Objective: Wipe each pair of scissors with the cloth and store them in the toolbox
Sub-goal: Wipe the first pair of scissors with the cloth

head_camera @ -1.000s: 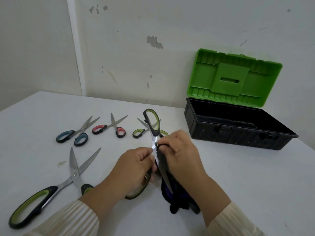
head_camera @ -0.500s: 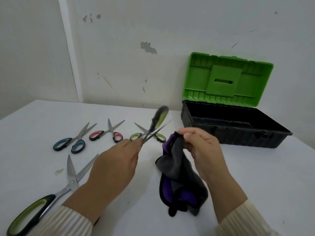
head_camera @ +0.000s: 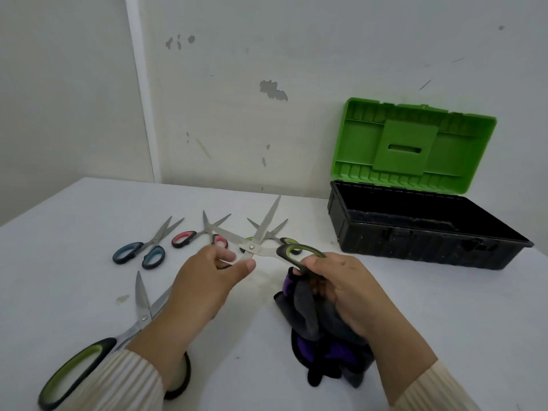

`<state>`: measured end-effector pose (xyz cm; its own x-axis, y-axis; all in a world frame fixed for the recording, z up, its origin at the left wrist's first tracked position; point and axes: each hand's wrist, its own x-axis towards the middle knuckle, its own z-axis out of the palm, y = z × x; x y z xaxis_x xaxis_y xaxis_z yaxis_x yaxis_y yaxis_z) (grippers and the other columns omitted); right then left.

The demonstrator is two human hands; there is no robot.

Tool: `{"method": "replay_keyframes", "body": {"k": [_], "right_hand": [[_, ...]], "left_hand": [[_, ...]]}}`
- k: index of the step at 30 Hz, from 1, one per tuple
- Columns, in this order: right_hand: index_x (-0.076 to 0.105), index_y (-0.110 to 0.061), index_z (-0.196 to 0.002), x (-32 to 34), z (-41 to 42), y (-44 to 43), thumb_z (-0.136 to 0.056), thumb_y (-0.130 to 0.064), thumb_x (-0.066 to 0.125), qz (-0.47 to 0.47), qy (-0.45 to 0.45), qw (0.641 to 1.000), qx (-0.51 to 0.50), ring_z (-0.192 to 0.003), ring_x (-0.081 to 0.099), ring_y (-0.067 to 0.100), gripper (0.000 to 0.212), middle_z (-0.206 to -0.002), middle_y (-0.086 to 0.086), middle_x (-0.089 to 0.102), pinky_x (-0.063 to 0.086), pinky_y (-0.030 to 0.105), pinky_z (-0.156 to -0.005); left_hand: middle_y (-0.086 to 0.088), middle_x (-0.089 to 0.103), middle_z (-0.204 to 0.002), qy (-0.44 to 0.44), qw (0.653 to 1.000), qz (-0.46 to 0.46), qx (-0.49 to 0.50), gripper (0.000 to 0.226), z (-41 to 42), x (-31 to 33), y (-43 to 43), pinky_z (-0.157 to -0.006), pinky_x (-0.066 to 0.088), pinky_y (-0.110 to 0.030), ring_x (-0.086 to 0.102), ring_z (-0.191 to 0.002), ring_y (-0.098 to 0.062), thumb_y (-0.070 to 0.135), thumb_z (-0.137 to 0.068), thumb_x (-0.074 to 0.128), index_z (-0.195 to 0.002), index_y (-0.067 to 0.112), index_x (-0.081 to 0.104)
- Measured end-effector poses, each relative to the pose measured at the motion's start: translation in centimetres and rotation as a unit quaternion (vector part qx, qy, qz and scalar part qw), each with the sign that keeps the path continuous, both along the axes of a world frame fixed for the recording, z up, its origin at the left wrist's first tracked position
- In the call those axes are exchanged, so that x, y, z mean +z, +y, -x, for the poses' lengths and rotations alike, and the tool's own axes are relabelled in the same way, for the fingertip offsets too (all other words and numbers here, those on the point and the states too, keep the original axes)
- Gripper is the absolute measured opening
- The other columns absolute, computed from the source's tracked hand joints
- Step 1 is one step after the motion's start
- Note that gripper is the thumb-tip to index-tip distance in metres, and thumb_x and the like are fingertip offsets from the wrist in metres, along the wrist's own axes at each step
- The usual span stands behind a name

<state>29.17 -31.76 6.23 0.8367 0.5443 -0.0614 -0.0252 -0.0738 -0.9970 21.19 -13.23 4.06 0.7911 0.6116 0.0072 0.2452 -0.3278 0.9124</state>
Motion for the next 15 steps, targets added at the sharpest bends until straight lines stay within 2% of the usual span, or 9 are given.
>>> {"method": "replay_keyframes", "body": {"k": [3,5,6,8,10,12,14,15], "right_hand": [[0.066,0.000,-0.083,-0.1,0.1,0.0,-0.088,-0.025,0.053,0.038,-0.025,0.999,0.018,-0.065,0.054,0.026,0.028,-0.068,0.020,0.059,0.044,0.029,-0.062],[0.069,-0.008,-0.078,-0.2,0.1,0.1,-0.087,-0.028,0.054,0.079,-0.045,0.995,0.029,-0.063,0.056,0.018,0.027,-0.066,0.010,0.062,0.043,0.027,-0.062],[0.070,-0.009,-0.076,0.1,0.3,0.1,-0.088,-0.029,0.054,0.092,-0.052,0.994,0.033,-0.058,0.056,0.012,0.028,-0.063,0.007,0.063,0.042,0.021,-0.058],[0.068,-0.011,-0.073,0.4,0.0,-0.2,-0.087,-0.038,0.053,0.134,-0.089,0.987,0.000,-0.052,0.055,0.006,0.034,-0.061,0.002,0.063,0.043,0.016,-0.052],[0.067,-0.012,-0.071,0.2,-1.1,-0.9,-0.083,-0.041,0.058,0.125,-0.140,0.978,-0.089,-0.061,0.060,0.012,0.033,-0.072,0.007,0.066,0.048,0.020,-0.058],[0.066,-0.017,-0.074,0.5,-1.8,-1.3,-0.081,-0.020,0.065,0.060,-0.193,0.964,-0.174,-0.067,0.059,0.007,0.008,-0.087,0.009,0.063,0.049,0.016,-0.061],[0.063,-0.024,-0.076,0.6,-1.6,-1.2,-0.077,0.001,0.066,0.028,-0.300,0.935,-0.186,-0.070,0.056,0.000,0.025,-0.094,0.002,0.057,0.045,0.012,-0.067],[0.063,-0.026,-0.077,0.6,-1.1,-0.8,-0.075,0.002,0.066,0.028,-0.360,0.918,-0.167,-0.075,0.056,0.000,0.028,-0.094,-0.002,0.055,0.044,0.011,-0.072]], "left_hand": [[0.006,0.076,-0.075,0.029,0.976,0.196,-0.088,0.022,0.3,0.5,0.4,-0.059,0.039,-0.027,0.052,-0.068,-0.015,0.041,-0.079,0.069,-0.086,0.020,0.073],[0.005,0.072,-0.065,0.028,0.962,0.252,-0.103,0.022,0.4,0.4,0.6,-0.057,0.038,-0.027,0.050,-0.062,-0.014,0.039,-0.080,0.069,-0.084,0.018,0.076],[0.003,0.069,-0.061,0.022,0.957,0.269,-0.104,0.022,0.3,0.3,0.6,-0.057,0.039,-0.027,0.051,-0.057,-0.015,0.037,-0.081,0.069,-0.080,0.017,0.076],[-0.002,0.063,-0.058,0.014,0.951,0.289,-0.108,0.022,0.3,0.3,0.8,-0.056,0.045,-0.029,0.056,-0.052,-0.019,0.032,-0.083,0.068,-0.074,0.012,0.074],[-0.005,0.060,-0.057,0.022,0.951,0.284,-0.121,0.023,0.4,0.4,0.9,-0.054,0.049,-0.031,0.059,-0.051,-0.022,0.028,-0.084,0.069,-0.075,0.007,0.071],[-0.006,0.060,-0.057,0.049,0.955,0.253,-0.149,0.025,0.7,0.3,0.7,-0.052,0.049,-0.030,0.059,-0.050,-0.022,0.028,-0.082,0.071,-0.077,0.004,0.071],[-0.006,0.060,-0.056,0.073,0.958,0.218,-0.172,0.025,0.7,0.2,-0.1,-0.049,0.047,-0.028,0.056,-0.047,-0.020,0.028,-0.083,0.071,-0.078,0.004,0.071],[-0.005,0.060,-0.054,0.079,0.961,0.202,-0.174,0.024,0.6,0.0,-0.5,-0.048,0.046,-0.027,0.055,-0.044,-0.019,0.027,-0.084,0.070,-0.077,0.004,0.072]]}}
